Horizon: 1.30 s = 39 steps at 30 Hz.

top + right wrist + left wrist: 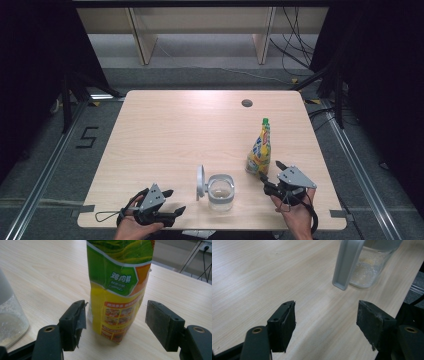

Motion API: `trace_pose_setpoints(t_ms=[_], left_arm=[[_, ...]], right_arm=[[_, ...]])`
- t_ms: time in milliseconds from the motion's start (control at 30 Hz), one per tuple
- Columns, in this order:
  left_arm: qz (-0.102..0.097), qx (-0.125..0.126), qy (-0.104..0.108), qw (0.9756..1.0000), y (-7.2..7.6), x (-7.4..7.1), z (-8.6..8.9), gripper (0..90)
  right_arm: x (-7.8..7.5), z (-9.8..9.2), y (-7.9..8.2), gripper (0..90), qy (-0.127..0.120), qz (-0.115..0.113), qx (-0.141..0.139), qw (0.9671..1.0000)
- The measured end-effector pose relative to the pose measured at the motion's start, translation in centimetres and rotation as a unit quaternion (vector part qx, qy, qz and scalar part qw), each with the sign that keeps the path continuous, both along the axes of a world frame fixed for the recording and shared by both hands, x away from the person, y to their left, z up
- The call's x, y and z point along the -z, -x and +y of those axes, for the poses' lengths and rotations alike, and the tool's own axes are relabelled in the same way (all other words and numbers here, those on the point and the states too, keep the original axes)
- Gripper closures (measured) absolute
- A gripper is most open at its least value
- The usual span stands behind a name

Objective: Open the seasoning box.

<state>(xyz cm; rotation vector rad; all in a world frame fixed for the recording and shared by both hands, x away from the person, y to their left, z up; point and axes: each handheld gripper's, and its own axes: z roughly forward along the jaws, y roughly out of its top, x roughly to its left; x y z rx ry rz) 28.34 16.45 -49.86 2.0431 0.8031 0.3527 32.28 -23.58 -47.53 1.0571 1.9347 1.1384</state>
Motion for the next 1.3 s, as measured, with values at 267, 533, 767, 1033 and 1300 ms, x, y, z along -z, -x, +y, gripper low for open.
trace_pose_setpoints(t_ms=[267, 533, 767, 1033, 1300], left_arm=[[-0.002, 0.003, -0.007, 1.0000, -0.1, 0.1, -0.1, 29.5], [0.002, -0.002, -0.003, 1.0000, -0.2, 0.1, 0.0, 27.0], [0.002, -0.002, -0.007, 1.0000, -0.1, 0.2, -0.2, 27.1], [0.003, 0.004, -0.015, 0.9999, 0.1, 0.3, -0.5, 27.2], [0.005, 0.012, -0.019, 0.9997, 0.1, 0.3, -0.7, 27.5]], right_arm=[[0.3, 0.4, -0.9, 20.0, -0.004, -0.010, 0.007, 0.9999], [0.6, 1.0, -2.3, 15.7, 0.005, -0.022, 0.014, 0.9997], [1.0, 1.5, -3.0, 15.7, -0.019, -0.004, 0.016, 0.9997], [1.4, 2.3, -3.7, 15.8, -0.008, -0.009, 0.030, 0.9995], [1.7, 2.7, -4.0, 16.0, -0.014, -0.013, 0.045, 0.9988]])
